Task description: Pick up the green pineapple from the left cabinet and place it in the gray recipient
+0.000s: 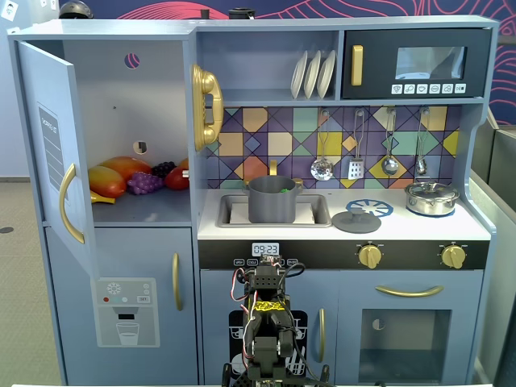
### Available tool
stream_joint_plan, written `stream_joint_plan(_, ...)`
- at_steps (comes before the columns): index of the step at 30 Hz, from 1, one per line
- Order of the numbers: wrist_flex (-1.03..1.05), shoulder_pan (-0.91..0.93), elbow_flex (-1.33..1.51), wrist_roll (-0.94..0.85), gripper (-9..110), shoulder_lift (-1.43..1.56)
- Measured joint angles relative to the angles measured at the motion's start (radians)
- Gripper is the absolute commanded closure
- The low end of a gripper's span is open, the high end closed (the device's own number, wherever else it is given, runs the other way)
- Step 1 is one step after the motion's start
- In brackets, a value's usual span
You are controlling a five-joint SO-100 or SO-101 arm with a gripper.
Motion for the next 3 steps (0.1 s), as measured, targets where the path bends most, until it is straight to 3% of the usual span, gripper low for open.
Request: stream_joint_plan(3, 0.000, 0.000, 0.000, 0.000, 97, 0.000)
